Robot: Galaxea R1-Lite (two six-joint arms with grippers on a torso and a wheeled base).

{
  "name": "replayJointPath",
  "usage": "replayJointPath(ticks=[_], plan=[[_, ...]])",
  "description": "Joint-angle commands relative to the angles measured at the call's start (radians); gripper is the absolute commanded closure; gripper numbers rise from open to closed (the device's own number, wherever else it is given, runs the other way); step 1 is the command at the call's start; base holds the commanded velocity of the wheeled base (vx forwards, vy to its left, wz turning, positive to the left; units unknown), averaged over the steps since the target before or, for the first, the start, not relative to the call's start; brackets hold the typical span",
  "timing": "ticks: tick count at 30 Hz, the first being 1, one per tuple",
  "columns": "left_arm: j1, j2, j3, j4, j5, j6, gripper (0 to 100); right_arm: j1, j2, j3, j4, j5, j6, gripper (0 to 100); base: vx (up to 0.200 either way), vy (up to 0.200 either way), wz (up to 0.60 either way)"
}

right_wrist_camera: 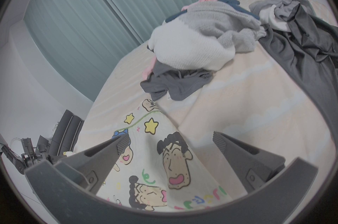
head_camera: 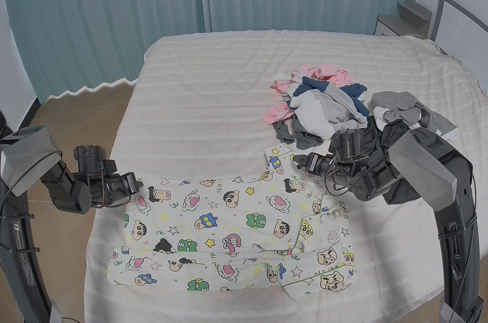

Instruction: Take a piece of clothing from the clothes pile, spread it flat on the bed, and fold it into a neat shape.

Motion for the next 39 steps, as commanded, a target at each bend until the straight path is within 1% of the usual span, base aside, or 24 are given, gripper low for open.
replayJointPath(ticks=[1, 3, 7, 8, 9, 10, 13, 14, 18, 24, 29, 34, 39], plan=[[0.001, -0.022, 0.031, -0.020, 0.002, -0.002, 100, 0.010, 0.061, -0.093, 0.041, 0.009, -0.002, 0, 0.000, 0.000, 0.00], [0.001, -0.022, 0.035, -0.023, 0.002, 0.000, 100, 0.012, 0.073, -0.115, 0.047, 0.014, -0.002, 0, 0.000, 0.000, 0.00], [0.001, -0.023, 0.035, -0.023, 0.002, -0.002, 100, 0.018, 0.081, -0.149, 0.079, 0.044, -0.002, 0, 0.000, 0.000, 0.00], [0.003, -0.026, 0.035, -0.023, 0.002, -0.003, 100, 0.018, 0.082, -0.167, 0.115, 0.058, -0.002, 0, 0.000, 0.000, 0.00], [0.003, -0.026, 0.035, -0.023, 0.002, -0.003, 100, 0.018, 0.082, -0.167, 0.115, 0.058, -0.002, 0, 0.000, 0.000, 0.00], [0.008, -0.026, 0.037, -0.023, 0.002, -0.003, 100, 0.019, 0.101, -0.215, 0.170, 0.058, -0.002, 0, 0.000, 0.000, 0.00], [0.012, -0.026, 0.044, -0.023, 0.002, -0.002, 100, 0.024, 0.122, -0.241, 0.168, 0.057, -0.002, 0, 0.000, 0.000, 0.00], [0.012, -0.026, 0.044, -0.023, 0.002, -0.002, 100, 0.024, 0.124, -0.242, 0.168, 0.057, -0.002, 100, 0.000, 0.000, 0.00], [0.015, -0.029, 0.044, -0.023, 0.002, 0.000, 100, 0.022, 0.127, -0.245, 0.165, 0.051, 0.006, 100, 0.000, 0.000, 0.00], [0.029, -0.052, 0.044, -0.023, 0.004, 0.004, 100, 0.002, 0.096, -0.225, 0.122, 0.018, 0.016, 100, 0.000, 0.000, 0.00], [0.035, -0.058, 0.044, -0.022, 0.004, 0.004, 100, -0.007, 0.055, -0.179, 0.084, 0.020, 0.019, 100, 0.000, 0.000, 0.00], [0.035, -0.060, 0.049, -0.023, 0.004, 0.004, 100, -0.004, 0.015, -0.136, 0.064, 0.023, 0.073, 100, 0.000, 0.000, 0.00], [0.038, -0.085, 0.049, -0.023, 0.004, 0.004, 100, -0.007, -0.049, -0.061, 0.061, 0.046, 0.078, 100, 0.000, 0.000, 0.00]])
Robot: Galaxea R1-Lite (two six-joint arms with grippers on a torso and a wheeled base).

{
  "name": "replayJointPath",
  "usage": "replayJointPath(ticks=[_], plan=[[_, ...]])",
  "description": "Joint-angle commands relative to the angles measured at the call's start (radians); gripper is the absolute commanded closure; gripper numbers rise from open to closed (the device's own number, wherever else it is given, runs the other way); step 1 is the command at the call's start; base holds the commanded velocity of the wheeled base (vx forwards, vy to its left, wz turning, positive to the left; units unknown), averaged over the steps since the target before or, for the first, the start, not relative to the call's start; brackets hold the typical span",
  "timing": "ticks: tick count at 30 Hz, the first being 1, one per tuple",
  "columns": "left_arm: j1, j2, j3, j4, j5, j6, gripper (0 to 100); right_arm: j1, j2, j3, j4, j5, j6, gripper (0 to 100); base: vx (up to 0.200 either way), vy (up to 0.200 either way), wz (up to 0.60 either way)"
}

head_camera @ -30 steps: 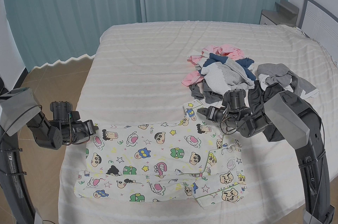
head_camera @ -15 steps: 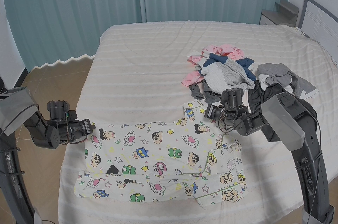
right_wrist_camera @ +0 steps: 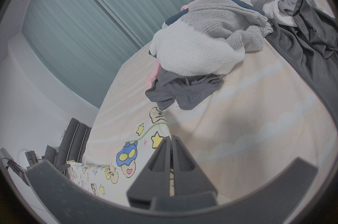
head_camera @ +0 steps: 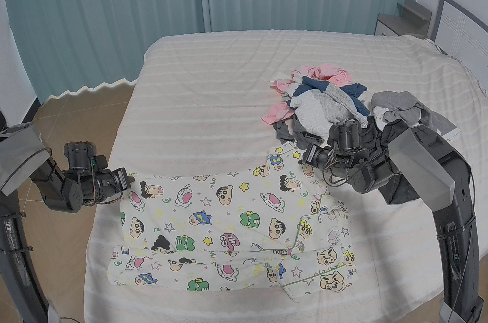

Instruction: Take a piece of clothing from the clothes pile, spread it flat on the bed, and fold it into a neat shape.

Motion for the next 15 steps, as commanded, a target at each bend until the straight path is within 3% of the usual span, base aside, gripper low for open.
replayJointPath(ticks=[1, 9, 15], plan=[[0.003, -0.024, 0.001, -0.001, 0.000, -0.001, 100, -0.003, -0.077, 0.059, -0.002, 0.020, 0.002, 100, 0.000, 0.000, 0.00], [0.006, -0.056, 0.032, -0.001, -0.003, 0.006, 100, -0.006, -0.155, 0.185, -0.056, 0.079, 0.000, 100, 0.000, 0.000, 0.00], [0.041, -0.075, 0.113, -0.002, -0.006, 0.119, 100, -0.032, -0.224, 0.349, -0.141, 0.183, -0.023, 100, 0.000, 0.000, 0.00]])
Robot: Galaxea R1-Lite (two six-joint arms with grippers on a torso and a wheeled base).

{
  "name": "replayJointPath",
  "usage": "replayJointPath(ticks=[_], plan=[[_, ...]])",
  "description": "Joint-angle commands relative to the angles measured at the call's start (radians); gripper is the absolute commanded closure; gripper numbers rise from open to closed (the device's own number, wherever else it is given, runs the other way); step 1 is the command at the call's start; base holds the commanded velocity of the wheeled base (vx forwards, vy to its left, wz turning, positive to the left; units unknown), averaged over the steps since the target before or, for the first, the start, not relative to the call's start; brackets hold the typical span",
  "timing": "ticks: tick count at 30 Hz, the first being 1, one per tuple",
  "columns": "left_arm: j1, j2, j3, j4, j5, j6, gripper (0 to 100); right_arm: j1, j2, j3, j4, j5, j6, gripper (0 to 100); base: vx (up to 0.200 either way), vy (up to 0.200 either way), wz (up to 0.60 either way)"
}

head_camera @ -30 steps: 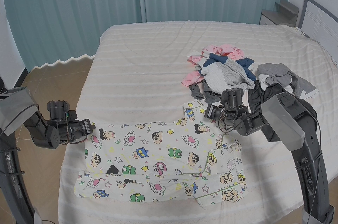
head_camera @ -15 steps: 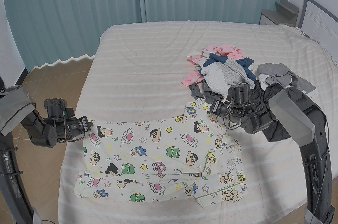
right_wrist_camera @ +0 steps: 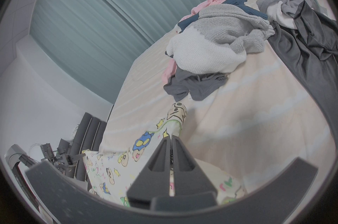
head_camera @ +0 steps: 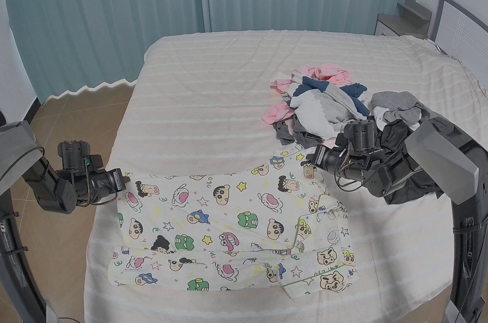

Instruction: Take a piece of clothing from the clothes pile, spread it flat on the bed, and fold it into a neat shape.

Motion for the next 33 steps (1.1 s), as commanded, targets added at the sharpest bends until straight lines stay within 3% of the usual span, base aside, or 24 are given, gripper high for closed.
replayJointPath(ticks=[1, 6, 11, 19, 20, 23, 27, 33], plan=[[0.029, -0.020, 0.065, -0.002, -0.004, 0.069, 100, -0.022, -0.077, 0.113, -0.049, 0.055, -0.018, 100, 0.000, 0.000, 0.00], [0.047, -0.030, 0.131, -0.015, -0.014, 0.130, 100, -0.052, -0.139, 0.260, -0.155, 0.139, -0.022, 100, 0.000, 0.000, 0.00], [0.044, -0.030, 0.207, -0.161, -0.042, 0.130, 100, -0.061, -0.192, 0.382, -0.237, 0.211, -0.022, 100, 0.000, 0.000, 0.00], [0.042, -0.014, 0.223, -0.221, -0.039, 0.127, 100, -0.048, -0.120, 0.337, -0.234, 0.207, -0.032, 100, 0.000, 0.000, 0.00], [0.042, -0.014, 0.225, -0.221, -0.039, 0.127, 100, -0.045, -0.113, 0.319, -0.225, 0.207, -0.036, 0, 0.000, 0.000, 0.00], [0.042, -0.014, 0.227, -0.223, -0.039, 0.127, 100, -0.038, -0.095, 0.265, -0.190, 0.207, -0.044, 0, 0.000, 0.000, 0.00], [0.042, -0.016, 0.227, -0.223, -0.039, 0.127, 100, -0.031, -0.023, 0.135, -0.155, 0.159, -0.056, 0, 0.000, 0.000, 0.00], [0.042, -0.022, 0.228, -0.223, -0.040, 0.127, 100, -0.005, 0.012, -0.007, 0.008, 0.144, -0.075, 0, 0.000, 0.000, 0.00]])
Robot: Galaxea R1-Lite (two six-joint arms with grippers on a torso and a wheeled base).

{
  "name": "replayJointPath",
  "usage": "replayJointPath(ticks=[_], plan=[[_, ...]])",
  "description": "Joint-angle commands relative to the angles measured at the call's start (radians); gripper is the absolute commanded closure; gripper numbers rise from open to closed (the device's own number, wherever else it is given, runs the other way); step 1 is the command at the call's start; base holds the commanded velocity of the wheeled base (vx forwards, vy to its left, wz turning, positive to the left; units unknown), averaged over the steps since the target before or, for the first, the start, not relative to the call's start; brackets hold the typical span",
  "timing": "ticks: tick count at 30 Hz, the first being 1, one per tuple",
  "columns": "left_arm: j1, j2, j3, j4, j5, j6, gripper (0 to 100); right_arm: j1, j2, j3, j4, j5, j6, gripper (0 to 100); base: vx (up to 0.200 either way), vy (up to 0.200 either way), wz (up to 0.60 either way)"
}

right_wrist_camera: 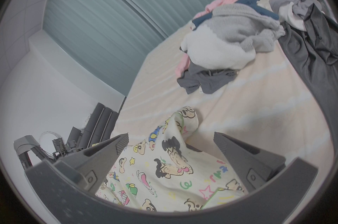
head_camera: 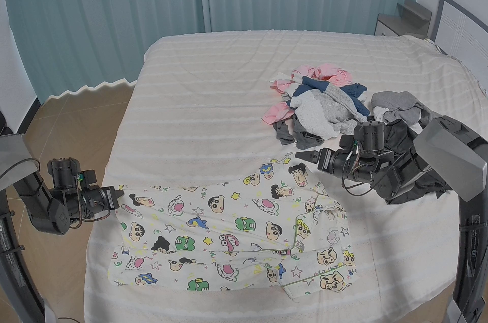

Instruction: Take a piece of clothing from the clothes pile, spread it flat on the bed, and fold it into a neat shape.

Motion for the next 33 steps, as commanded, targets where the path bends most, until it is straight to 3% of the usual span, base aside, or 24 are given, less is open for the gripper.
replayJointPath(ticks=[1, 13, 14, 17, 22, 33], plan=[[0.000, -0.002, 0.007, 0.000, -0.001, 0.001, 100, 0.030, 0.070, -0.123, 0.080, -0.013, -0.021, 0, 0.000, 0.000, 0.00], [-0.002, 0.006, 0.028, -0.050, -0.004, 0.002, 100, 0.079, 0.179, -0.250, 0.123, -0.029, -0.059, 0, 0.000, 0.000, 0.00], [-0.002, 0.004, 0.028, -0.050, -0.004, 0.002, 100, 0.076, 0.182, -0.258, 0.128, -0.034, -0.061, 100, 0.000, 0.000, 0.00], [-0.005, 0.004, 0.027, -0.051, -0.004, 0.002, 100, 0.073, 0.184, -0.262, 0.137, -0.077, -0.065, 100, 0.000, 0.000, 0.00], [-0.005, 0.000, 0.028, -0.051, -0.003, 0.005, 100, 0.071, 0.167, -0.235, 0.131, -0.089, -0.096, 100, 0.000, 0.000, 0.00], [-0.006, -0.069, 0.059, -0.053, -0.003, 0.022, 100, 0.053, -0.049, 0.008, 0.109, -0.045, -0.108, 100, 0.000, 0.000, 0.00]])
